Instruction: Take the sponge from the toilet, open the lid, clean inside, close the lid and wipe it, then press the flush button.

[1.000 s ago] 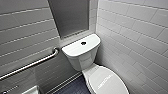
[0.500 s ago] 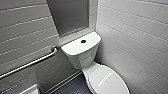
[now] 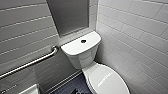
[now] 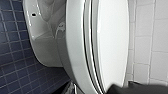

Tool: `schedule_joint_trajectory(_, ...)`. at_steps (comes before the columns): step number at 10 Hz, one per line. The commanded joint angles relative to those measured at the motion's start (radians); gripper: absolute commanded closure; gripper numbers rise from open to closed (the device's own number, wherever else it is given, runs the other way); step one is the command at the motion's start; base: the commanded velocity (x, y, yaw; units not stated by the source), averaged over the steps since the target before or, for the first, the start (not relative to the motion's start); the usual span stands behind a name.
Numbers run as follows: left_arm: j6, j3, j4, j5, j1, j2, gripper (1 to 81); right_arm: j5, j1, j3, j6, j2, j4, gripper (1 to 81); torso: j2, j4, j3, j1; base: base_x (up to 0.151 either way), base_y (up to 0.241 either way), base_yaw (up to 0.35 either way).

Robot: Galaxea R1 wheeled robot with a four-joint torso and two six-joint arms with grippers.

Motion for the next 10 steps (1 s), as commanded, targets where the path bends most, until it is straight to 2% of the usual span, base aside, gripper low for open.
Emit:
schedule_joint_trajectory(1, -0.006, -0.018, -0.003, 0.040, -0.098, 0.048, 1.0, -0.040, -0.001, 0.015, 0.001, -0.030, -0.030, 81.1, 0.000, 0.000, -0.044, 0.000, 0.000, 0.000, 0.000)
schedule_joint_trajectory(2, -0.008, -0.026, -0.002, 0.043, -0.109, 0.070, 1.0, -0.040, -0.001, 0.014, 0.001, -0.028, -0.030, 81.1, 0.000, 0.000, -0.064, 0.000, 0.000, 0.000, 0.000)
schedule_joint_trajectory(3, -0.008, -0.022, -0.003, 0.043, -0.120, 0.082, 1.0, -0.039, 0.000, 0.014, 0.001, -0.025, -0.030, 81.1, 0.000, 0.000, -0.017, 0.000, 0.000, 0.000, 0.000)
schedule_joint_trajectory(7, -0.031, -0.036, -0.003, 0.041, -0.146, 0.116, 1.0, -0.039, 0.003, 0.009, 0.002, -0.021, -0.028, 81.1, 0.000, 0.000, -0.035, 0.001, 0.000, 0.000, 0.000)
schedule_joint_trajectory(10, -0.071, -0.108, -0.003, 0.040, -0.161, 0.167, 1.0, -0.039, 0.009, 0.009, 0.002, -0.015, -0.028, 81.1, 0.000, 0.000, -0.035, 0.001, 0.000, 0.000, 0.000)
